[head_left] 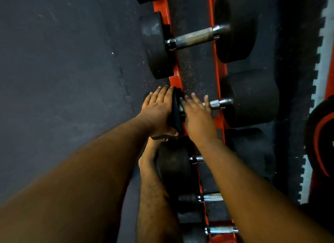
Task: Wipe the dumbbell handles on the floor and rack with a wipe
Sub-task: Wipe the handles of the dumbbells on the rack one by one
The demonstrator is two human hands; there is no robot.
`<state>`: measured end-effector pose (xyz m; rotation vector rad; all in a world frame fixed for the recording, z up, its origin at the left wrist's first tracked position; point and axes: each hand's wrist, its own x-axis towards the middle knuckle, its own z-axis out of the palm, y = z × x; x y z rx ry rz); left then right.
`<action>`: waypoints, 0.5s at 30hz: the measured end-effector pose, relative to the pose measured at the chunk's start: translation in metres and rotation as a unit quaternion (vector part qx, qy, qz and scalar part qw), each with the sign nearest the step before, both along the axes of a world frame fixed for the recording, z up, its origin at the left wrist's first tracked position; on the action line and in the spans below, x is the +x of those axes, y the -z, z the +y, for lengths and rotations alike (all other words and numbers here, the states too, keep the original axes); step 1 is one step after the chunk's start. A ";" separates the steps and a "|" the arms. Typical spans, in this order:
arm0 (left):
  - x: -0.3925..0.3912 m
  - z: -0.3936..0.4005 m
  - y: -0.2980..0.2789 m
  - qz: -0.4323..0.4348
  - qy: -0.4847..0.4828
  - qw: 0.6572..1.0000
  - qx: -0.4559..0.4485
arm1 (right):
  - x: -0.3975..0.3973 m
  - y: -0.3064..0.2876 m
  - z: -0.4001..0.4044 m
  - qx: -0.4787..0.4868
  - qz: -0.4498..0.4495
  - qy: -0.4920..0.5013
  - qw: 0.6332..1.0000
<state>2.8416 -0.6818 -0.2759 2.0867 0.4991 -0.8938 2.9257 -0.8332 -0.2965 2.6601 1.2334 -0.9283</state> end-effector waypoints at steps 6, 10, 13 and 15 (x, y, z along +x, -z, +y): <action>-0.002 0.001 0.000 0.001 -0.002 1.000 -0.004 | 0.009 -0.011 -0.056 -0.025 -0.124 -0.020 0.992; -0.003 -0.001 0.002 -0.006 -0.004 1.000 -0.001 | -0.010 0.001 -0.043 -0.018 -0.100 -0.074 0.992; -0.004 0.000 0.002 -0.011 -0.007 1.000 -0.002 | 0.005 0.005 -0.042 -0.008 -0.110 -0.112 0.988; -0.004 -0.001 0.002 -0.017 -0.008 1.000 -0.002 | 0.019 -0.001 -0.047 -0.037 -0.155 -0.038 0.987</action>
